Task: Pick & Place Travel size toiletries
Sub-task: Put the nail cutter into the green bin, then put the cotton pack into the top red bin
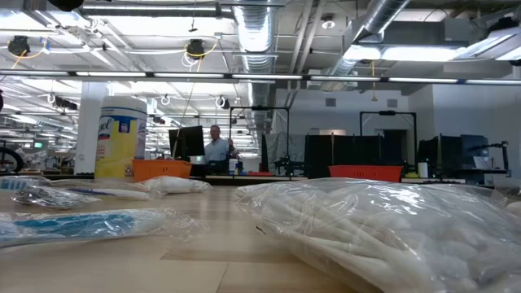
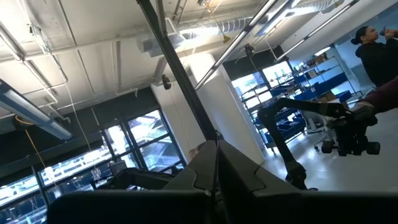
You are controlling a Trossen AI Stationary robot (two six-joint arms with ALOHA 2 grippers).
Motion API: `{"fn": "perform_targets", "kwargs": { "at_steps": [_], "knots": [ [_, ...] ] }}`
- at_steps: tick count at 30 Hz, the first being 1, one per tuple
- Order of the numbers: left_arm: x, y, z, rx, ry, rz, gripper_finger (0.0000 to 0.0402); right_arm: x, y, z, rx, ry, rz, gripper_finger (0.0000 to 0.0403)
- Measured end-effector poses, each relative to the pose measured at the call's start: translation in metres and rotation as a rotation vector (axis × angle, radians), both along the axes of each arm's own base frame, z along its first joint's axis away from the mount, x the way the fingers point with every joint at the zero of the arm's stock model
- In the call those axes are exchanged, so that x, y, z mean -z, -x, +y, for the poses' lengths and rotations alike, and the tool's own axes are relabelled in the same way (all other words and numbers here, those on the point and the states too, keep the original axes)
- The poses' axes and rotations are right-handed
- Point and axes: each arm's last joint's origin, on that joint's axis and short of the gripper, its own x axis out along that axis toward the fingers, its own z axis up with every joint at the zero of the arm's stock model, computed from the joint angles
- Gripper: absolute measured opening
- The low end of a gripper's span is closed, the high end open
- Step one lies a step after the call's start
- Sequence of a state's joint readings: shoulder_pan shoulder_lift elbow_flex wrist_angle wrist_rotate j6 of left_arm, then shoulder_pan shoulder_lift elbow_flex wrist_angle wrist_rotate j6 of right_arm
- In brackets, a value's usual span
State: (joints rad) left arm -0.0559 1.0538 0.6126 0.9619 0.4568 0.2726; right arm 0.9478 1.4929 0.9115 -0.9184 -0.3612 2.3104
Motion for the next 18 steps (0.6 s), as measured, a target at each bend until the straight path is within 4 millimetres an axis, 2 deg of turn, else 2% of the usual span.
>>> {"fn": "perform_targets", "kwargs": {
  "at_steps": [18],
  "knots": [
    [0.0000,0.0000,0.0000,-0.004,-0.006,-0.004,0.0008,-0.0003,-0.0022,0.0024,-0.014,-0.031,-0.025,0.0144]
  ]
}}
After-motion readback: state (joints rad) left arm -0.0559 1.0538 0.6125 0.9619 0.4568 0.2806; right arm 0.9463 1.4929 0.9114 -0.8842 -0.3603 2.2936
